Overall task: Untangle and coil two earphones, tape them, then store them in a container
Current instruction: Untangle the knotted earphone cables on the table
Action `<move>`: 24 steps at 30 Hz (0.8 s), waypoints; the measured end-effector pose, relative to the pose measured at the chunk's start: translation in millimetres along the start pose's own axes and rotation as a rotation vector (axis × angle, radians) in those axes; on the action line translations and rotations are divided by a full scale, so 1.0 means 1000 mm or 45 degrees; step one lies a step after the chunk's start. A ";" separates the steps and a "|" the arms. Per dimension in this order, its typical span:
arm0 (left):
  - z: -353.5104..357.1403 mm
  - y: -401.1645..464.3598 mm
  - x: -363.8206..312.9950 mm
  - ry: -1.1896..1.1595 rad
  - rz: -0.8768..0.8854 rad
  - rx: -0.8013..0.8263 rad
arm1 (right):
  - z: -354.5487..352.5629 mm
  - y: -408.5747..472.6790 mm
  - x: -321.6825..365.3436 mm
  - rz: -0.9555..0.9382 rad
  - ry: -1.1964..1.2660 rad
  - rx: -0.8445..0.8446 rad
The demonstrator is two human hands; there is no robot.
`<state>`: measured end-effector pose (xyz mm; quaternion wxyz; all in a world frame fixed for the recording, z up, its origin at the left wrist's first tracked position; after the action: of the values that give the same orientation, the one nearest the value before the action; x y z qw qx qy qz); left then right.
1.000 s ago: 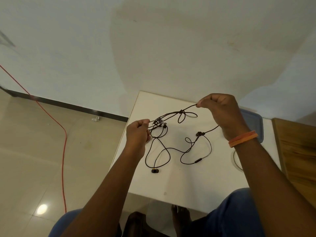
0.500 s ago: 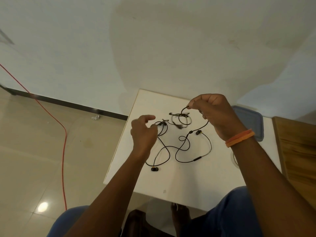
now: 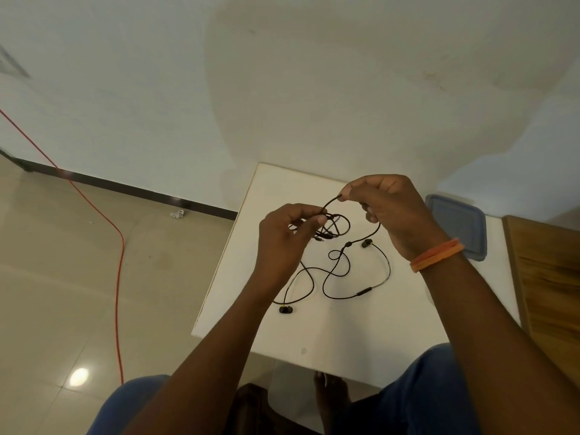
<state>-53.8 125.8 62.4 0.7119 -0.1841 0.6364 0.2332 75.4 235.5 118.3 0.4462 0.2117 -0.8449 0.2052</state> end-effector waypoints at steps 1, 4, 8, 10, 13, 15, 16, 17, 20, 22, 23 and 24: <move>-0.005 0.001 0.000 -0.010 0.006 -0.028 | -0.006 0.001 -0.003 0.028 0.015 -0.061; -0.015 0.003 -0.007 0.114 0.118 -0.066 | -0.027 0.003 -0.017 0.148 0.024 -0.272; -0.006 0.003 -0.002 0.159 0.109 0.049 | -0.043 0.000 -0.030 0.242 0.017 -0.452; 0.001 0.003 0.007 0.119 -0.015 0.116 | -0.043 0.000 -0.034 0.277 0.041 -0.463; 0.008 0.001 0.020 -0.013 -0.261 0.194 | -0.037 0.002 -0.037 0.328 0.101 -0.416; 0.012 -0.003 0.030 -0.153 -0.474 0.253 | -0.029 0.003 -0.037 0.348 0.171 -0.335; 0.015 -0.005 0.034 -0.201 -0.555 0.291 | -0.022 0.004 -0.036 0.347 0.219 -0.265; 0.017 -0.007 0.035 -0.243 -0.608 0.331 | -0.014 0.004 -0.034 0.339 0.271 -0.184; 0.015 -0.007 0.035 -0.320 -0.641 0.315 | 0.006 0.003 -0.027 0.311 0.432 0.026; 0.008 -0.004 0.033 -0.338 -0.597 0.212 | 0.014 0.002 -0.024 0.302 0.513 0.117; 0.004 -0.002 0.032 -0.346 -0.576 0.172 | 0.016 0.002 -0.024 0.304 0.539 0.140; 0.001 0.000 0.031 -0.354 -0.551 0.153 | 0.016 0.003 -0.025 0.313 0.549 0.143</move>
<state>-50.0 129.2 32.2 0.8354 -0.2395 0.4911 0.0605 75.8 233.5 88.2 0.5754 0.0832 -0.7369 0.3450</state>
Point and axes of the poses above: each hand's wrist, its own y-axis towards the middle knuckle, its own z-axis out of the palm, x = y × z, the point moved 9 cm from there along y, towards the middle knuckle, and after that the axes turned 15 degrees about -y, right-handed, at the moved point
